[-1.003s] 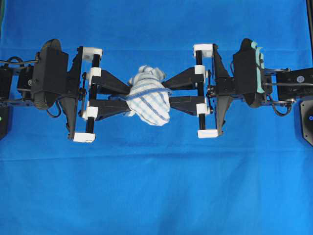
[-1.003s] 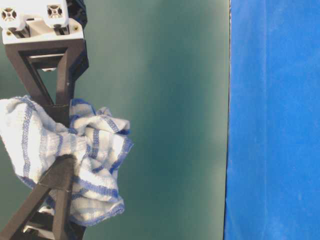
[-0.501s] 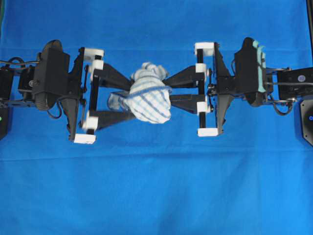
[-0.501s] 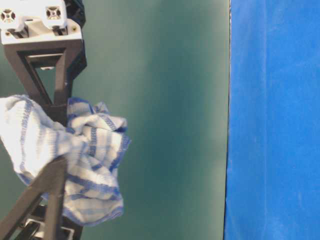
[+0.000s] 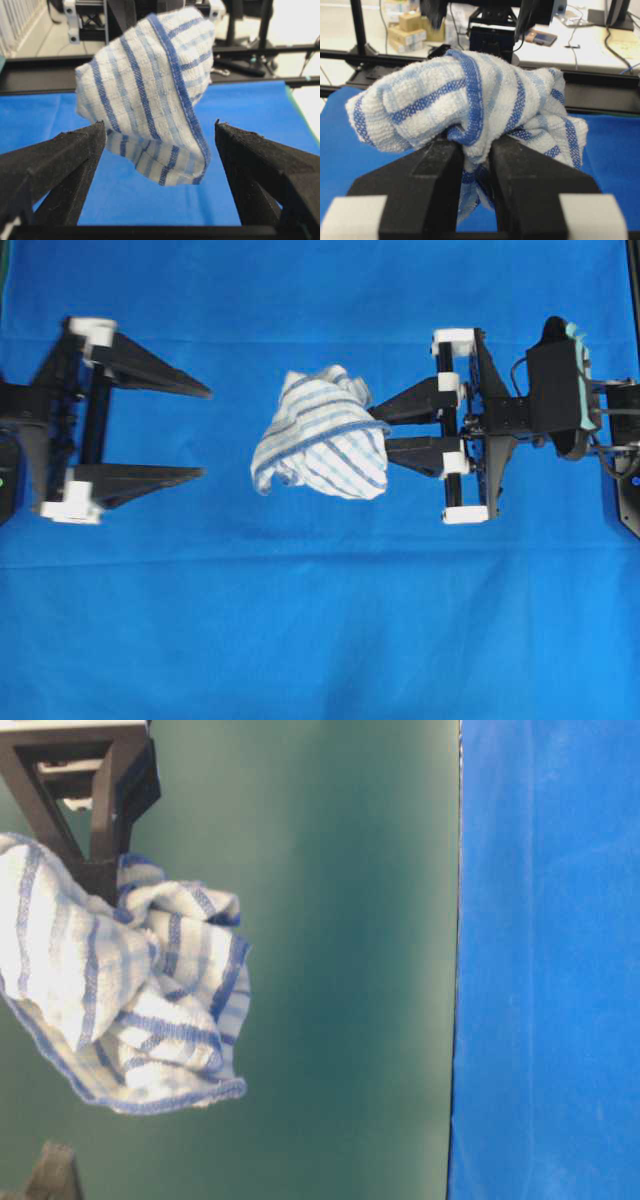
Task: Hand over the towel.
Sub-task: 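Open the left gripper and pull it back to the left, then lower the towel with the right gripper onto the table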
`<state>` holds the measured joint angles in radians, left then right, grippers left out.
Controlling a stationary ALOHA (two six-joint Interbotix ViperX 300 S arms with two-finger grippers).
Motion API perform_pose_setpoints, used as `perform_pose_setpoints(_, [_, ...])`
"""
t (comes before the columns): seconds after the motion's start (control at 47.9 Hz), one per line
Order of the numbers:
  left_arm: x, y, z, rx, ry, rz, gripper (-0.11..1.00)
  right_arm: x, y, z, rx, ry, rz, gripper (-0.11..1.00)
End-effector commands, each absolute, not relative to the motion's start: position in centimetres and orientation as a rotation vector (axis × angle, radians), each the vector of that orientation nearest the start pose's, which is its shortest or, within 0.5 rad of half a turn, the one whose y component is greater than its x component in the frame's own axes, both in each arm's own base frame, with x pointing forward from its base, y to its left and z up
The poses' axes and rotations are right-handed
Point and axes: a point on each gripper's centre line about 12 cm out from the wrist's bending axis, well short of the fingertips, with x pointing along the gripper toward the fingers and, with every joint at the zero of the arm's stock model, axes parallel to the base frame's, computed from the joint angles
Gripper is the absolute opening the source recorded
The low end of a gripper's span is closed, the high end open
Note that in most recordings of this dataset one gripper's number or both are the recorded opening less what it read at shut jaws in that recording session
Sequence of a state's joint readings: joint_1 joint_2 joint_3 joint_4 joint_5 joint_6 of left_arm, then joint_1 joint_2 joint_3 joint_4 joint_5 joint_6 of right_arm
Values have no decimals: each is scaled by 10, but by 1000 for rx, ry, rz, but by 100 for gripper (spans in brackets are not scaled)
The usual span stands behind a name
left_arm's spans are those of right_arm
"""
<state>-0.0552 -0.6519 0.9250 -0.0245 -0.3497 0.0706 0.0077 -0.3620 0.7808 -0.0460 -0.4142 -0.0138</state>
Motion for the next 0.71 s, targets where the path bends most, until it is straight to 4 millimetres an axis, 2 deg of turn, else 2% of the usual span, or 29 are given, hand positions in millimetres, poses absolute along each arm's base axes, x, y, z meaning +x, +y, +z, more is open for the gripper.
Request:
perform_pose_setpoints(0.0, [264, -15, 340, 47, -116, -49, 91, 339, 6, 318, -56, -31, 29, 23])
perform_pose_setpoints(0.167, [265, -15, 339, 45, -104, -50, 91, 339, 6, 316, -49, -19, 28, 23])
perform_pose_setpoints(0.313, [265, -15, 338, 45, -102, -50, 90, 346, 5, 305, -38, 69, 24, 23])
perform_pose_setpoints(0.522, [266, -15, 337, 46, -99, -50, 90, 379, 0, 264, -13, 370, 2, 22])
perform_pose_setpoints(0.689, [265, -15, 336, 46, -96, -50, 90, 406, -7, 210, 5, 649, -16, 23])
